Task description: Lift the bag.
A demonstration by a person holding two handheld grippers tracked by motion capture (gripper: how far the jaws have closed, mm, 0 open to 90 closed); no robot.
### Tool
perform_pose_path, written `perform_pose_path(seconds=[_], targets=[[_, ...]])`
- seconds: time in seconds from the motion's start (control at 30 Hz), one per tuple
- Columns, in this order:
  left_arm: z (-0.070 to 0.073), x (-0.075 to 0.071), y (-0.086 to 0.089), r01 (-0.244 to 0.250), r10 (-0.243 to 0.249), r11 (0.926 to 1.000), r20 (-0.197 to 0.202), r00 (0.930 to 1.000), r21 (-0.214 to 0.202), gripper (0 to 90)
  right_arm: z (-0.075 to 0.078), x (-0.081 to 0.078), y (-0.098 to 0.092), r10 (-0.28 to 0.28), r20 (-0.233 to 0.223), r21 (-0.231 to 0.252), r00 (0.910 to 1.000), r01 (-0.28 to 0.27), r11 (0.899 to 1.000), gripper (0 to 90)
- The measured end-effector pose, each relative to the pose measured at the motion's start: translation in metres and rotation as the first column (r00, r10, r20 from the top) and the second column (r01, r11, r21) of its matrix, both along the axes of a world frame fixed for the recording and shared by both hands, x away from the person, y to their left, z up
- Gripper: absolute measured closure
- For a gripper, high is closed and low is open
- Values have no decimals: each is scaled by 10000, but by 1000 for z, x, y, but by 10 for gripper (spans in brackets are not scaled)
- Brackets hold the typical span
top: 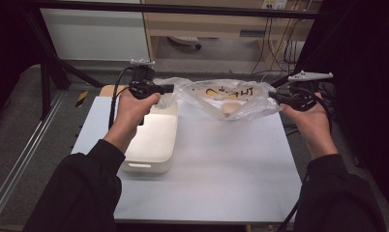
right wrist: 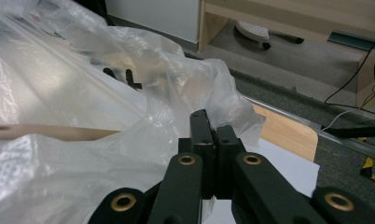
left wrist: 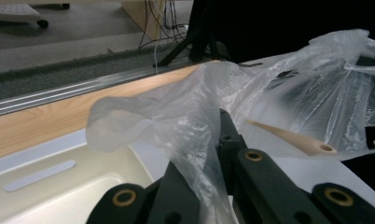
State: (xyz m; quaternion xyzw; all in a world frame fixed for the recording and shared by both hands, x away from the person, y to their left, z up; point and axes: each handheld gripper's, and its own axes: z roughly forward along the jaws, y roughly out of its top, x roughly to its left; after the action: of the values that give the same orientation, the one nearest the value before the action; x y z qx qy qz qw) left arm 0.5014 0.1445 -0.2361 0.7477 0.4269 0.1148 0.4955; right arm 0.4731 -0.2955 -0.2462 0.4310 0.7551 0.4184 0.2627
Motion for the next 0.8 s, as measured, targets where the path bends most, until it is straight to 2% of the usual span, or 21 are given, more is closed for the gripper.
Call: perform_pose_path(seconds=[0.47,0.67,0.8], targets=[[16,9,20,-541,549,9980,260,9982,-340,900,24,12,4,-167,276,1,9995,167,9999,900],[24,16,17,-700,717,9968,434,9965,-391,900,39,13,2,-299,453,-114,9985,304,9995,900],[25,19,14,-826,846,9957,483,9952,-408,900,41,16,3,-366,445,-225,9983,376,9990,900]])
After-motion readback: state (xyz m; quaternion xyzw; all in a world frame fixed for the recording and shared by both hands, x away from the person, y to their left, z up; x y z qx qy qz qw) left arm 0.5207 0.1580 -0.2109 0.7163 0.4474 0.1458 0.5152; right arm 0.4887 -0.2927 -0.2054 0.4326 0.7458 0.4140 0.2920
